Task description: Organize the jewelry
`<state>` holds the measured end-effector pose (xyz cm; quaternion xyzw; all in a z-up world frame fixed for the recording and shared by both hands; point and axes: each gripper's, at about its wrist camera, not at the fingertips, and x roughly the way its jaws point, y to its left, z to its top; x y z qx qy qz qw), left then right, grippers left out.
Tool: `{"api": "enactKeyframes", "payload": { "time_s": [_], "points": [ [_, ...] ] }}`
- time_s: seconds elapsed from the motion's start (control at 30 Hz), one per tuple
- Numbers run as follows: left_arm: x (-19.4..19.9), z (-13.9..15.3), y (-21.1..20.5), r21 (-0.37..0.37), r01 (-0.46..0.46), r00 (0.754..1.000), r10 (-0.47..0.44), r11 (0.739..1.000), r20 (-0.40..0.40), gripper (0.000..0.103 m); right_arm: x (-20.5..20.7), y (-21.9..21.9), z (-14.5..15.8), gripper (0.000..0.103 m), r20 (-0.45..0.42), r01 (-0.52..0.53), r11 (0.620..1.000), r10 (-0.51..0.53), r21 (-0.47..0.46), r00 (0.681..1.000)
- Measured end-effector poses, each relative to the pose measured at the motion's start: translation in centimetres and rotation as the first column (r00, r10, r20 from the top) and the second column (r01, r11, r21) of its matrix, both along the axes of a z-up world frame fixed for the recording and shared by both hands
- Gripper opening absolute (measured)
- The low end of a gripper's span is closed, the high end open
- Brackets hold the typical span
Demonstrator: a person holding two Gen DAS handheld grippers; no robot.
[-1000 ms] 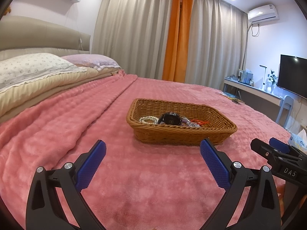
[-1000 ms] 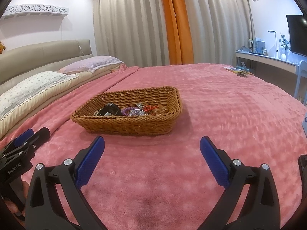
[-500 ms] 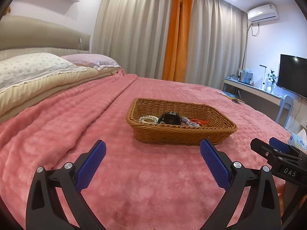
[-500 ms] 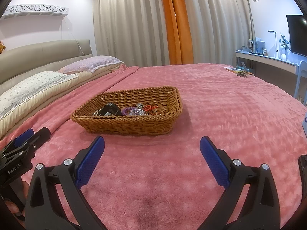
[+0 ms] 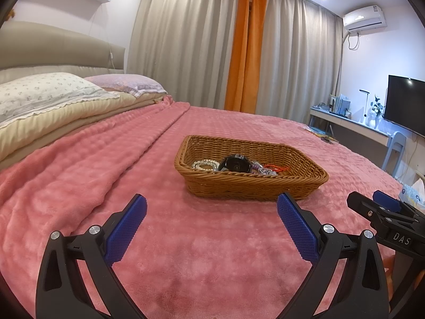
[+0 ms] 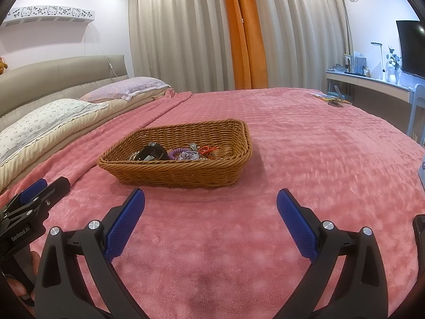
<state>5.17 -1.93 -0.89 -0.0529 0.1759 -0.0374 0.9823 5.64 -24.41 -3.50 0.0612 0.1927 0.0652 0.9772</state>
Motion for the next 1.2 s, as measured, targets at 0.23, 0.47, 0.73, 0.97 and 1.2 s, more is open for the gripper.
{"api": "enactKeyframes", "payload": {
  "time_s": [0.23,0.47,0.73,0.97,1.2],
  "points": [
    [-0.01,-0.03,-0.01,0.0,-0.001,1.0,0.001,1.0,-0.001,0.095,0.02,0.0,-0.02,0.095,0.0,0.0,1.0,0.0,0.0,1.0],
    [-0.15,-0.15,-0.06,-0.001,-0.001,1.0,0.001,1.0,0.0,0.095,0.01,-0.03,-0.03,0.095,-0.001,0.0,1.0,0.0,0.001,1.0],
    [-0.22,-0.16,-0.09,0.0,-0.001,1.0,0.001,1.0,0.0,0.095,0.04,0.0,-0.1,0.095,-0.003,0.0,1.0,0.0,0.003,1.0],
    [-0.23,-0.12,-0.05,0.001,-0.004,1.0,0.004,1.0,0.005,0.095,0.01,0.03,-0.13,0.095,-0.003,0.001,1.0,-0.001,0.003,1.0],
    [-0.56,-0.23,-0.14,0.007,-0.006,1.0,0.006,1.0,0.019,0.095,0.03,0.01,-0.12,0.095,-0.004,0.001,1.0,-0.001,0.004,1.0]
  ]
}}
